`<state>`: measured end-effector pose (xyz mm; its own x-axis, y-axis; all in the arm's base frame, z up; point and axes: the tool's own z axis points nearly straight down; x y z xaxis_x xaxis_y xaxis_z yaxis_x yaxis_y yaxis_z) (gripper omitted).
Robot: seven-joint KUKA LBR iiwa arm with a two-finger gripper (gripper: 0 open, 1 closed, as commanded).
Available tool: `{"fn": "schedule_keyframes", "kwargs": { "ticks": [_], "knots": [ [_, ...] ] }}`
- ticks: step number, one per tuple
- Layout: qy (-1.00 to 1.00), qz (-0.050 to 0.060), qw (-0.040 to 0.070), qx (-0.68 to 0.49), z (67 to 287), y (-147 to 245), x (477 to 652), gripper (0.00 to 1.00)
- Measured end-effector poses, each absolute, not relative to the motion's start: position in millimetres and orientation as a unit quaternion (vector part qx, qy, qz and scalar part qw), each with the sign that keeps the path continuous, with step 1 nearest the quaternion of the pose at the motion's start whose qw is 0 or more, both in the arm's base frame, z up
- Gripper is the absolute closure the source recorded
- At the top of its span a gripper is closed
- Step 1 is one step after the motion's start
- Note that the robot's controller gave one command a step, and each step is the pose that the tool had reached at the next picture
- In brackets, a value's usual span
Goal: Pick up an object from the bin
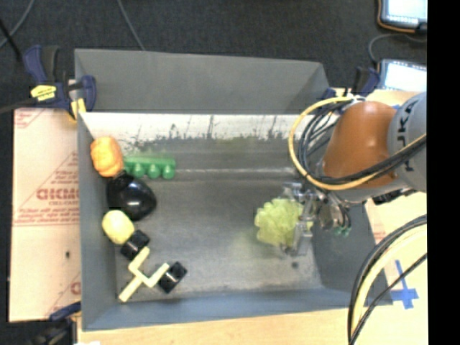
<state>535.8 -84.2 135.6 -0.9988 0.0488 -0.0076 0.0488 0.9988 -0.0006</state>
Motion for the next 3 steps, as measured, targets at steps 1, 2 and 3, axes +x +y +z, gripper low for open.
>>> {"fn": "schedule_keyframes", "kwargs": {
  "ticks": [1,2,3],
  "knots": [
    [0.999,0.0,0.0,0.04,104.5,-87.1,560.2,0.0],
    [0.992,-0.002,0.007,-0.126,72.4,-87.3,573.1,1.0],
    [0.992,-0.002,0.007,-0.127,72.3,-87.3,573.1,1.0]
  ]
}}
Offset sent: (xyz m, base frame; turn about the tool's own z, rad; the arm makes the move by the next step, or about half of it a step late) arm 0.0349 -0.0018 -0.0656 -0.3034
